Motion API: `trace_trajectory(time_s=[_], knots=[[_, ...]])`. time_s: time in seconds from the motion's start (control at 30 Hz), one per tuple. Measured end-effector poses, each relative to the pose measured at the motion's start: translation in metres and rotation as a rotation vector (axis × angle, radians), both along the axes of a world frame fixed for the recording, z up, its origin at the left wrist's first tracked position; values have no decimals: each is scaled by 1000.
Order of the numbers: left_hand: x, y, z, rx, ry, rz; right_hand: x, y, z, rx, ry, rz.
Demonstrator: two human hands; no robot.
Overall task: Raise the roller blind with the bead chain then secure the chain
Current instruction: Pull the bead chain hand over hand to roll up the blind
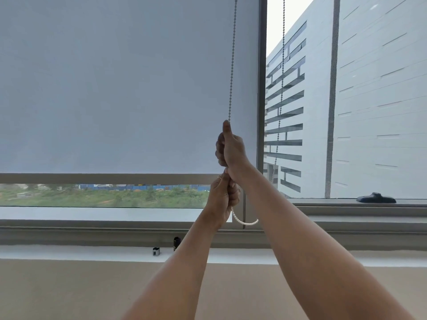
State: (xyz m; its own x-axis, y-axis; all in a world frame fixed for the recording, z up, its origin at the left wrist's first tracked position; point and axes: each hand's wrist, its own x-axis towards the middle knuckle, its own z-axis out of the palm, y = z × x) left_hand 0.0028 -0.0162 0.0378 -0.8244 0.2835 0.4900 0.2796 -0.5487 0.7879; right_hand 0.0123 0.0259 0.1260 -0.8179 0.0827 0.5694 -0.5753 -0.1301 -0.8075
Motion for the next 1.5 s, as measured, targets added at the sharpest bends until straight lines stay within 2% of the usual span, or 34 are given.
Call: trace_trajectory(time_s=[0.1, 0.2, 0.27, 0.4, 0.57, 0.63, 0.8, 1.0, 1.5], knots=[[-6, -10, 1, -74, -52, -98, -3, -3, -1, 26, 73, -72], [-15, -35, 18, -305, 26, -158, -3, 2, 0, 23, 79, -74], [-19, -47, 45, -332, 46, -80, -4, 5, 0, 43, 95, -98], [-18, -49, 128, -126, 90, 77, -4, 6, 0, 65, 81, -75], [11, -19, 199, -351, 309, 313, -6, 5, -1, 80, 72, -49], [18, -7, 211, -343, 319, 387, -6, 4, -1, 64, 74, -25], [10, 11, 209, -72, 261, 376, -4, 1, -1, 8, 61, 24], [8, 7, 200, 87, 329, 268, -7, 6, -2, 50, 99, 8], [-15, 1, 100, 115, 265, 158, -23, 14, -95, 182, -44, 28]])
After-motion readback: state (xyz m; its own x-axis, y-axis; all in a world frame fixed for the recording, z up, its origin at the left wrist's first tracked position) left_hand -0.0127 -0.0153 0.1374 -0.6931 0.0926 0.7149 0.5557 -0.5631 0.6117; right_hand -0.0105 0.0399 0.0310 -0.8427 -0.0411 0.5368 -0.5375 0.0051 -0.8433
